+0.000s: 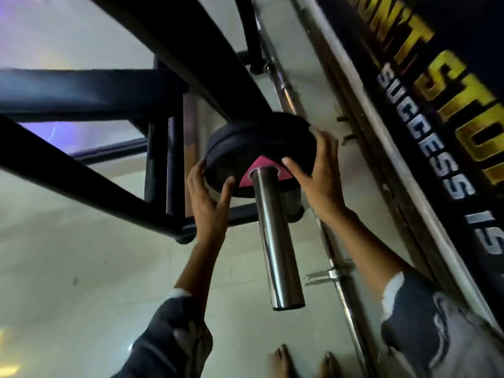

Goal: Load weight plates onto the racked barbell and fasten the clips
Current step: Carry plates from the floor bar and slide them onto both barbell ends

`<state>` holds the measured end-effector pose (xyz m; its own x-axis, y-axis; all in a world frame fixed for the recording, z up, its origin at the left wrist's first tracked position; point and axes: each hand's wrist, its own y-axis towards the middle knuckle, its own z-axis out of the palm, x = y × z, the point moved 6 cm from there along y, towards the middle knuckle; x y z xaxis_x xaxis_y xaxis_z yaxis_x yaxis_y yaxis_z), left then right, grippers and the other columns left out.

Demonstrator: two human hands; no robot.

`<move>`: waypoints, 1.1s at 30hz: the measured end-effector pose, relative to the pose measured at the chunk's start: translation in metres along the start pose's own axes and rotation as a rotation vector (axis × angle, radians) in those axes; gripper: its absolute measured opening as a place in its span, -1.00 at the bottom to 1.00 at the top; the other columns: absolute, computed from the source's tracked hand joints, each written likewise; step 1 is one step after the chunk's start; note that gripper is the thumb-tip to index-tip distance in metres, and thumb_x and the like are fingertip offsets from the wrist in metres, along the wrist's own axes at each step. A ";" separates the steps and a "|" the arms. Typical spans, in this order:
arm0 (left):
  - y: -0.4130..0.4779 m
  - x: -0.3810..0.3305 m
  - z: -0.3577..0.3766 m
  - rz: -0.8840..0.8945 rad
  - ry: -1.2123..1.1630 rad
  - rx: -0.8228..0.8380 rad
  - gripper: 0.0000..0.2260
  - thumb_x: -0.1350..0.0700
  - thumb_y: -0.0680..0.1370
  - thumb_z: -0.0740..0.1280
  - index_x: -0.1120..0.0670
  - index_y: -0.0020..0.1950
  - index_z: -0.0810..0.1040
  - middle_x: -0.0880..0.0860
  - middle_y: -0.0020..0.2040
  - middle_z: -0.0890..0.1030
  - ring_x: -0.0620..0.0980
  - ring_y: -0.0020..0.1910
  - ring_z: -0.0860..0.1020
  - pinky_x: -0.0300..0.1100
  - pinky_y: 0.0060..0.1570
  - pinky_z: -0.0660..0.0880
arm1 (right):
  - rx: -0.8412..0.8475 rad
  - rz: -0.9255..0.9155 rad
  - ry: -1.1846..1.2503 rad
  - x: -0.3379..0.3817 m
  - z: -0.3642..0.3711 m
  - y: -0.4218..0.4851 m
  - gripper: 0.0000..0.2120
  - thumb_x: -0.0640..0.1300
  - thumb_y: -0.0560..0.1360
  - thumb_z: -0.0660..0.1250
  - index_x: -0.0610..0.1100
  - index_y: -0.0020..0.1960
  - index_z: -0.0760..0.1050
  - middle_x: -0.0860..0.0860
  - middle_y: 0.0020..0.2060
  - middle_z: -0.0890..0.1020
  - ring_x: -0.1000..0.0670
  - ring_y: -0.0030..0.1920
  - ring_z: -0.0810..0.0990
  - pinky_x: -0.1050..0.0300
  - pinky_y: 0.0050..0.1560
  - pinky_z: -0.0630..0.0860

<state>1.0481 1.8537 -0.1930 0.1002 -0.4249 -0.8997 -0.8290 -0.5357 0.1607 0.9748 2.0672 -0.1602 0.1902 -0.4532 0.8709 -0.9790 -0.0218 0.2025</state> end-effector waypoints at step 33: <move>0.021 -0.031 -0.006 0.195 0.079 0.334 -0.46 -0.27 0.28 0.45 0.05 0.09 0.51 -0.02 -0.09 0.63 -0.10 -0.10 0.61 -0.12 -0.06 0.55 | 0.120 0.056 0.166 -0.023 -0.009 -0.013 -0.43 0.20 0.21 0.47 -0.10 0.07 0.45 0.09 -0.08 0.53 0.19 -0.06 0.52 0.46 -0.08 0.43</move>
<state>1.0309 1.8515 -0.1597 -0.0457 -0.5569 -0.8293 -0.9686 -0.1783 0.1731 0.9840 2.0858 -0.1795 0.1344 -0.3039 0.9432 -0.9882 -0.1111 0.1051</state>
